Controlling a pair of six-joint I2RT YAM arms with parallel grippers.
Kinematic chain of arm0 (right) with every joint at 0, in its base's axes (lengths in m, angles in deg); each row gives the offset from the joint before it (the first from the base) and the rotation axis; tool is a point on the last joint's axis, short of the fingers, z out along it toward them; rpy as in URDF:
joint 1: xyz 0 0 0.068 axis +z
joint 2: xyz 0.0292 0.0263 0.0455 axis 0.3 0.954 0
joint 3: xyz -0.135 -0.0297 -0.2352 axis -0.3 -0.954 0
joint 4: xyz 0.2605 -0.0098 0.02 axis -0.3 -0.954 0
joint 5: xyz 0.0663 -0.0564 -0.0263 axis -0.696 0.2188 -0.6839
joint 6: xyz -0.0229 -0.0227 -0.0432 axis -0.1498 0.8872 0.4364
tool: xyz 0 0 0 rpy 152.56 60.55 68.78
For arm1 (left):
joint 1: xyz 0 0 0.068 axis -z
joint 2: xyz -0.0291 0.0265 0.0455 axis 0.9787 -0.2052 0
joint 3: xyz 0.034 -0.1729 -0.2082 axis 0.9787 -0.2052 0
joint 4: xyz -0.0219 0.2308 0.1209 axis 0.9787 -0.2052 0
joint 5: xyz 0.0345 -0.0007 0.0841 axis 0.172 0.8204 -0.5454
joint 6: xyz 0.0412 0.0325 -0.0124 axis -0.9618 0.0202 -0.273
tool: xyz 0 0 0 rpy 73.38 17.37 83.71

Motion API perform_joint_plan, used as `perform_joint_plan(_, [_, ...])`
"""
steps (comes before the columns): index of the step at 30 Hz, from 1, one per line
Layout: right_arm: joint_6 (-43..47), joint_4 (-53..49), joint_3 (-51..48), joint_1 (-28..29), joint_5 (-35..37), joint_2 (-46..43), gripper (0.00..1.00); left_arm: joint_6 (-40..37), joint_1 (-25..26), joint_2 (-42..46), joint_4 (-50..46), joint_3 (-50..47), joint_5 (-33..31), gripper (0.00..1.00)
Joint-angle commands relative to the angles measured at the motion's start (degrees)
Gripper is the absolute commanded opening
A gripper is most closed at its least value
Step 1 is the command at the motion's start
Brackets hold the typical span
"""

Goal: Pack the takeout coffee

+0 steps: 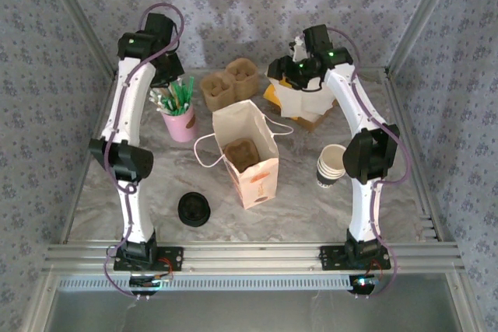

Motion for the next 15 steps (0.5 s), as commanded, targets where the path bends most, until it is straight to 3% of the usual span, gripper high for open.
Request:
perform_joint_plan(1, [-0.2, -0.1, -0.7, 0.6, 0.5, -3.4, 0.58, 0.2, 0.5, 5.7, 0.6, -5.3, -1.2, 0.06])
perform_joint_plan(5, [-0.2, 0.2, -2.3, 0.7, 0.7, -4.7, 0.58, 0.7, 0.3, 9.3, 4.7, -13.2, -1.1, 0.12])
perform_joint_plan(10, [-0.2, -0.7, -3.1, 0.6, -0.1, -5.2, 0.58, 0.7, -0.4, 9.2, 6.4, -15.2, -0.8, 0.21])
perform_joint_plan(15, [-0.1, -0.6, -3.3, 0.3, -0.3, -4.8, 0.58, 0.3, -1.0, 7.7, 6.8, -13.6, -0.5, 0.19])
